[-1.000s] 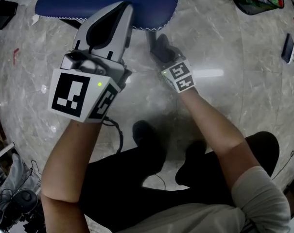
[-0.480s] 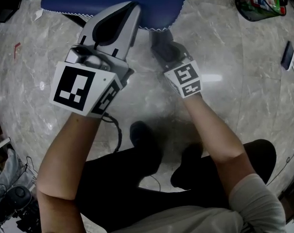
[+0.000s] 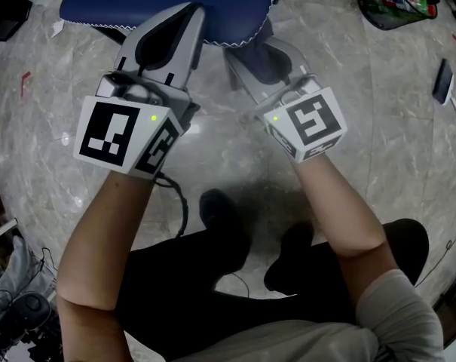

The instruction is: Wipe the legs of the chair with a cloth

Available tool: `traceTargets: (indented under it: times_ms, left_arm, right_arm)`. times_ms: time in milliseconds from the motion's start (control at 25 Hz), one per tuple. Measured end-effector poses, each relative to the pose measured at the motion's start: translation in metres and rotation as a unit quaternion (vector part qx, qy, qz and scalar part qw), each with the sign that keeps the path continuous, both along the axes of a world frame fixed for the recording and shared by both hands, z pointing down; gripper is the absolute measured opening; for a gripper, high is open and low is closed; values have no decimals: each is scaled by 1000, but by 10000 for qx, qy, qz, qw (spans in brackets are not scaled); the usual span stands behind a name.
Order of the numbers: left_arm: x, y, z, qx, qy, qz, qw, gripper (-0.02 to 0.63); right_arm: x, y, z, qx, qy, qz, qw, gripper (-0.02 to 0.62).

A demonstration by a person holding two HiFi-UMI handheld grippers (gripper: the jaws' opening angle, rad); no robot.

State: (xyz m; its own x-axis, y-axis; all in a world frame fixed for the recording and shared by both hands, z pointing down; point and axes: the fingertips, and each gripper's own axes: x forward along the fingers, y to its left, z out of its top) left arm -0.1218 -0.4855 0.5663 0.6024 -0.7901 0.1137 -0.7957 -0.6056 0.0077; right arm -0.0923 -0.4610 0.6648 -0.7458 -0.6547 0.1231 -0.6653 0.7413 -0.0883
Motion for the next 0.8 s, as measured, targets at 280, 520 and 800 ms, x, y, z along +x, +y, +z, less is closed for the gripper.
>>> traceTargets:
  times_ms: [280,520,800]
  left_arm:
    - [1,1,1,-34,-17,7,10000,6]
    - [0,0,0,-17,-38,-11,10000,6]
    - [2,2,0,-33,-4,-39,10000,6]
  right_arm:
    - [4,4,2,7,-40,2,10000,106]
    - [5,6,-3,50,-68,-28,10000,103]
    - [7,8,-5,67,-54,-42,10000,101]
